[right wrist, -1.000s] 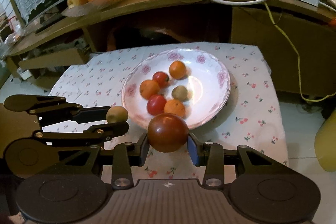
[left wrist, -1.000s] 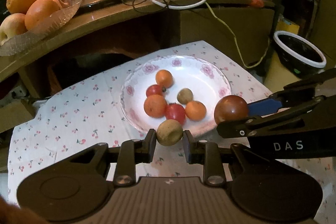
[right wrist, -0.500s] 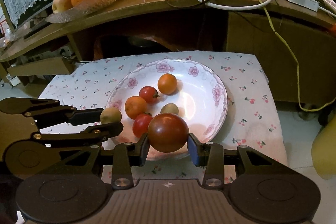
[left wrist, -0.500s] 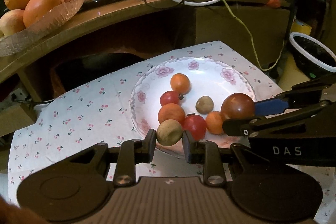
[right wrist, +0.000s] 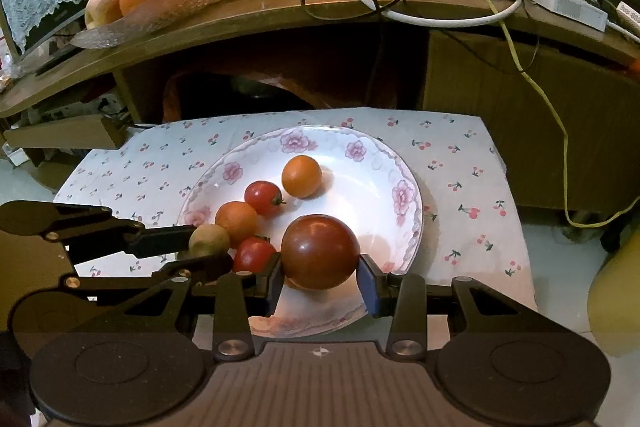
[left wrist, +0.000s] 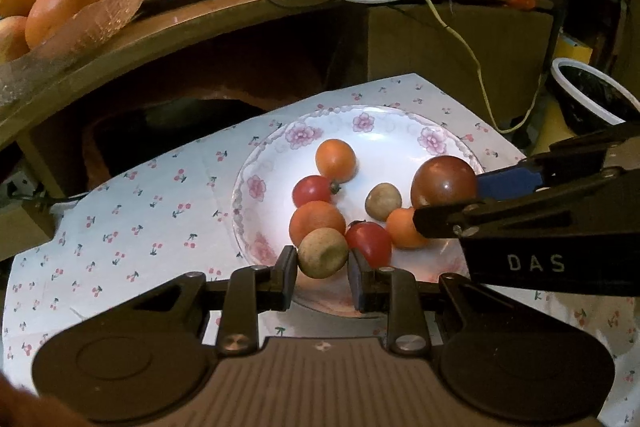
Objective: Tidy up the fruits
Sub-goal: 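Lift and carry the tomato and kiwi over the white plate with both tools, then open both tools to drop the tomato and kiwi into the plate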
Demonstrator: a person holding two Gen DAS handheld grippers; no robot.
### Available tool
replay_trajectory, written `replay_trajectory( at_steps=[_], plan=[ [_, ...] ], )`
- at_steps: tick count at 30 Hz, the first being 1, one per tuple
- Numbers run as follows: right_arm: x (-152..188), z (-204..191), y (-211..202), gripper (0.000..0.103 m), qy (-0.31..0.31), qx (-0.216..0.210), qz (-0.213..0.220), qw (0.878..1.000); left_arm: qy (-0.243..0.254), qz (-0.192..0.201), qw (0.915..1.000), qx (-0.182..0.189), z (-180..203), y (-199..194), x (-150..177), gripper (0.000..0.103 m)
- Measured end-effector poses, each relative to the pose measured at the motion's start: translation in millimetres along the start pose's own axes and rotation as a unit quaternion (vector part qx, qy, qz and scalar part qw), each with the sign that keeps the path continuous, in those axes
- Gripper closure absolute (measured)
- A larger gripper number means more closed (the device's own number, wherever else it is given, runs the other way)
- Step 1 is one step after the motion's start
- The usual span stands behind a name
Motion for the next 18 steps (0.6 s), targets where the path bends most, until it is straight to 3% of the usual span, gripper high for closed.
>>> replay_trajectory(
  at_steps=[18],
  plan=[
    [-11, 3, 17, 0.061, -0.001, 0.001, 0.003, 1.000, -0.012, 0.001, 0.9999, -0.006, -12, 11, -1, 0.070]
  ],
)
Point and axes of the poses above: each gripper's, at about its wrist camera, not at the fingertips, and y roughly the way its jaws point, z to its right, x to its underside, the point moved 8 cm from there along y, roughly the way its jaws point, and after that the axes turned 7 degrees about y, right-handed, at the moved point
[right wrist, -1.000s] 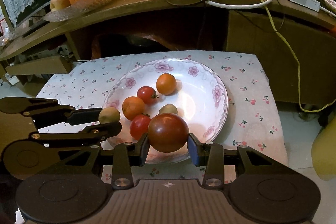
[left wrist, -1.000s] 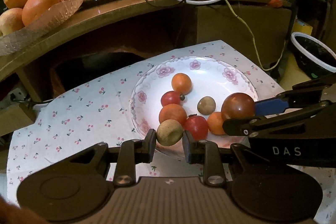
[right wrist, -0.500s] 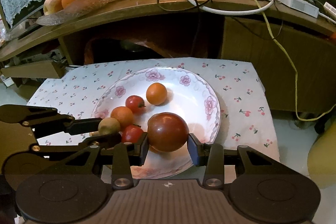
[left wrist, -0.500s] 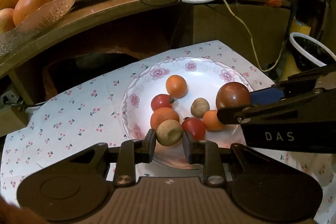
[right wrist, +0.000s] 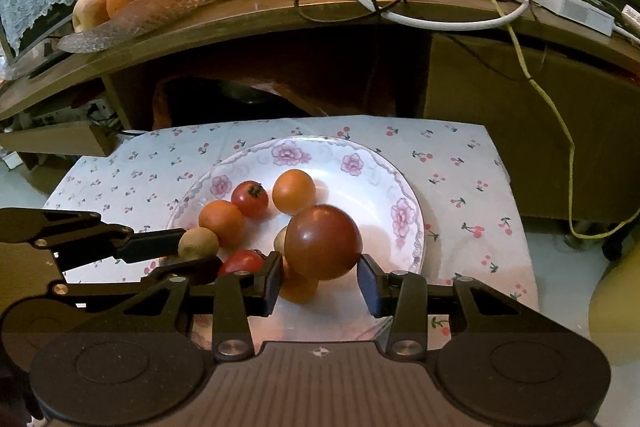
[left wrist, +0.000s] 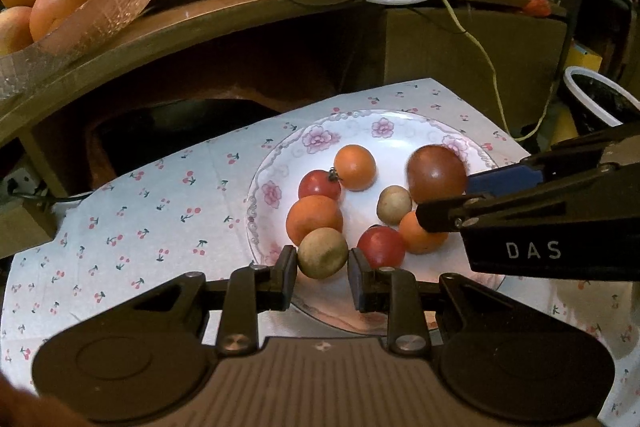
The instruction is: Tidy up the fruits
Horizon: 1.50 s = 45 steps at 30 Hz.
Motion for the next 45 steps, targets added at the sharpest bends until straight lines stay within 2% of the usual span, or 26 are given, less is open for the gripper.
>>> replay_trajectory(
  at_steps=[16, 28, 30, 34, 38, 41, 45],
  plan=[
    [5, 10, -11, 0.060, 0.010, 0.004, -0.005, 1.000, -0.007, 0.002, 1.0000, -0.006, -5, -13, 1, 0.066],
    [13, 12, -58, 0.057, 0.036, 0.000, 0.020, 0.999, -0.030, 0.010, 0.9993, -0.018, -2, -53, 13, 0.063],
    [17, 9, -68, 0.057, 0.042, -0.006, 0.025, 0.999, -0.032, 0.012, 0.9993, -0.014, 4, -61, 18, 0.058],
    [31, -1, -83, 0.057, 0.036, -0.006, 0.030, 0.999, -0.030, 0.006, 0.9993, -0.022, 12, -74, 31, 0.056],
    [49, -2, -95, 0.057, 0.046, -0.003, 0.022, 0.999, -0.051, -0.008, 0.9984, -0.023, 16, -83, 48, 0.053],
    [63, -5, -104, 0.056, 0.051, -0.001, 0.016, 0.999, -0.061, -0.012, 0.9975, -0.034, 18, -92, 59, 0.045],
    [83, -12, -114, 0.056, 0.052, -0.001, 0.008, 0.999, -0.071, -0.007, 0.9964, -0.046, 20, -107, 67, 0.030]
  ],
)
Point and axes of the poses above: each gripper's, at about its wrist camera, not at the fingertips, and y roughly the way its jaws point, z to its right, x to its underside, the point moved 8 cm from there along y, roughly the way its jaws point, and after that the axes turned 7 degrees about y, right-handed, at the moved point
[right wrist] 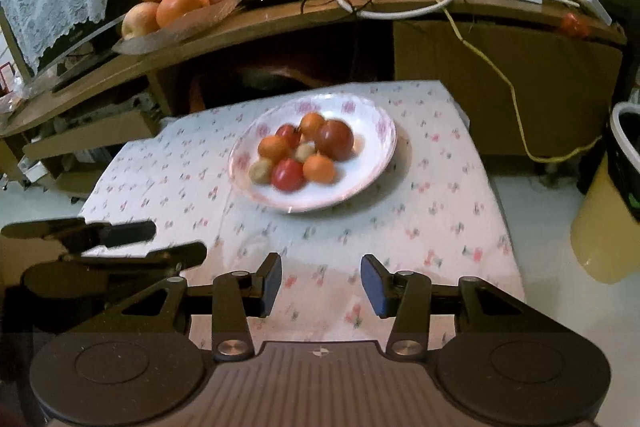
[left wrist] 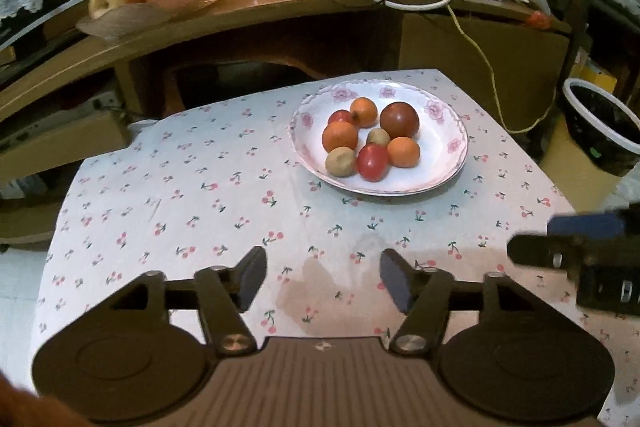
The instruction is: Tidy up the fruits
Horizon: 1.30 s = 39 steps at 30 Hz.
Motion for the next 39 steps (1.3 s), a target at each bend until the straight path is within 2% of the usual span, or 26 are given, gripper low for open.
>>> replay_trajectory(
  at_steps=[1, 3, 5, 9, 39],
  plan=[
    [5, -1, -3, 0.056, 0.000, 0.000, -0.002, 1.000, -0.003, 0.003, 1.0000, -0.001, 0, -4, 2, 0.028],
    [14, -3, -8, 0.056, 0.000, 0.001, -0.003, 1.000, -0.004, 0.007, 0.9999, -0.008, 1, -11, 6, 0.014],
    [20, -4, -13, 0.055, 0.004, 0.001, -0.004, 1.000, 0.002, 0.009, 0.9997, -0.021, 3, -17, 11, 0.007],
    [28, -5, -21, 0.054, 0.009, 0.003, 0.000, 1.000, 0.022, 0.010, 0.9987, -0.044, 6, -27, 19, 0.001],
    [64, -24, -52, 0.052, 0.007, 0.008, 0.008, 1.000, -0.002, 0.020, 0.9982, -0.057, 6, -76, 54, 0.000]
  ],
)
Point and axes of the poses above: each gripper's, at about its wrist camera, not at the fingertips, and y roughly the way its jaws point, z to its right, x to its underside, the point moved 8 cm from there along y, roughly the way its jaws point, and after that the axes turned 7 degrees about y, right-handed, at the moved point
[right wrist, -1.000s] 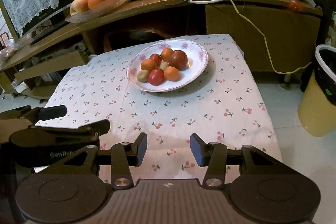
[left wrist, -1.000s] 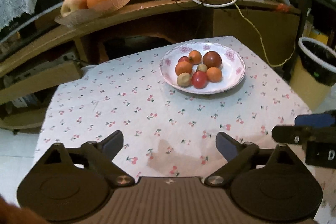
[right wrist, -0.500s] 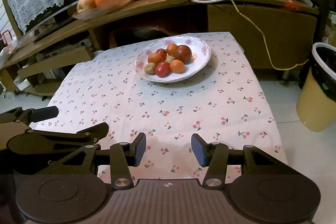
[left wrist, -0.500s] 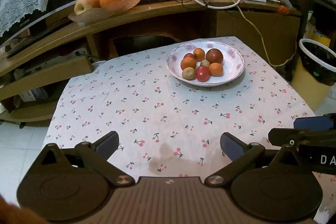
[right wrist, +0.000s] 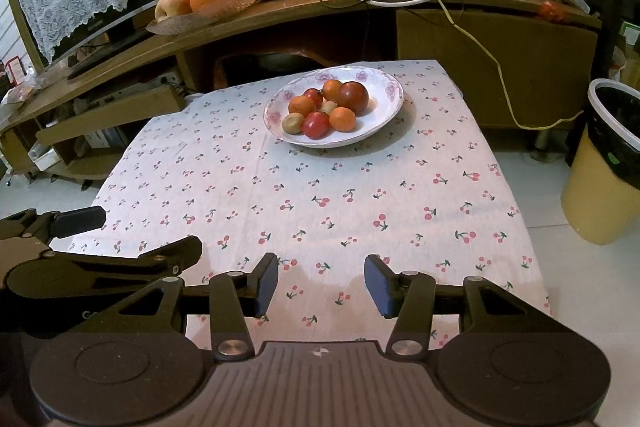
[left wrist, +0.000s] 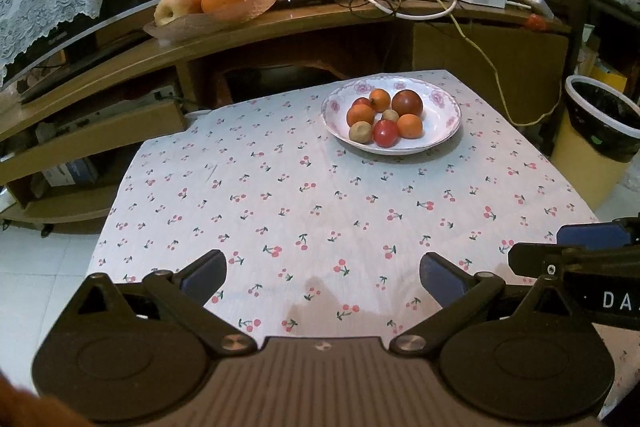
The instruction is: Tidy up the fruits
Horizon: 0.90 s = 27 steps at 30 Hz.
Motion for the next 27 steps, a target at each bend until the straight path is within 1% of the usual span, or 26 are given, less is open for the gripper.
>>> replay_trajectory(
  at_steps=[7, 27],
  plan=[
    [10, -5, -4, 0.052, -0.008, 0.001, -0.002, 1.000, 0.000, 0.000, 1.0000, -0.006, -1, -8, 9, 0.000],
    [28, -11, -20, 0.052, -0.018, 0.004, 0.001, 1.000, -0.005, -0.003, 1.0000, -0.007, 1, -24, 26, 0.000]
  ],
)
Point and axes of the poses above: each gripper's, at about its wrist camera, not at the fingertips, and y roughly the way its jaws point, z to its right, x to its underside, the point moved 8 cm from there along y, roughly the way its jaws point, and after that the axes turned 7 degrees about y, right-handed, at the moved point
